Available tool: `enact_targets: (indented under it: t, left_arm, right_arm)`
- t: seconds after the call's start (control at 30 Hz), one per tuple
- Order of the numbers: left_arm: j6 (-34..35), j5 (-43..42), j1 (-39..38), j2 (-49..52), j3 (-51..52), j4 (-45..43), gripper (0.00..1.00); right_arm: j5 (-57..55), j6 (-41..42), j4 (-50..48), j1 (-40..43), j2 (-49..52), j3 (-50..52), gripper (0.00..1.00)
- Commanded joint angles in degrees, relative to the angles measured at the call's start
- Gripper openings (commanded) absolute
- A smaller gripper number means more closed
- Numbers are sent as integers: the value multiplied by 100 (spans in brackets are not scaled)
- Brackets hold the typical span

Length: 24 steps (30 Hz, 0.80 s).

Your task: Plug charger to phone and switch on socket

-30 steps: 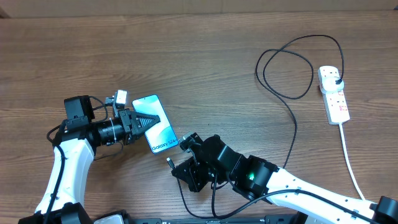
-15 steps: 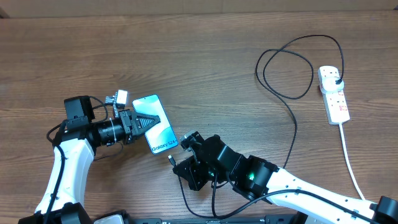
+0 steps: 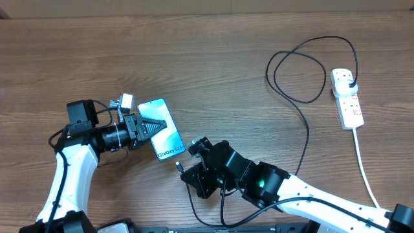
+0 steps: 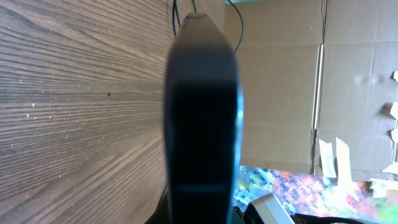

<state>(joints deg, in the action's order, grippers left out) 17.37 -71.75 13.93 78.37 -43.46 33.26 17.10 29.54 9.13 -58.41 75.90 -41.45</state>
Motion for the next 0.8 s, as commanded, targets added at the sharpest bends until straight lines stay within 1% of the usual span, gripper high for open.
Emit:
enact_targets:
  t: [0.0, 0.23, 0.4, 0.57, 0.67, 0.77]
  left_arm:
    - [-201, -238, 22, -151, -11, -7, 4]
    - [-245, -181, 22, -151, -11, -28, 4]
    - [-457, -153, 24, -151, -13, -96, 4]
    - [-431, -192, 22, -151, -11, -72, 4]
    - [-319, -542, 24, -151, -11, -61, 4]
    - [-291, -940, 24, -151, -11, -229, 4]
  right_arm:
    - [-52, -111, -63, 39, -116, -13, 4]
    - [-37, -114, -271, 37, -116, -13, 4]
    - [208, -114, -444, 37, -116, -13, 4]
    - [179, -87, -487, 48, -116, -13, 4]
    - [57, 581, -658, 50, -116, -13, 4]
    - [101, 800, -949, 48, -116, -13, 4]
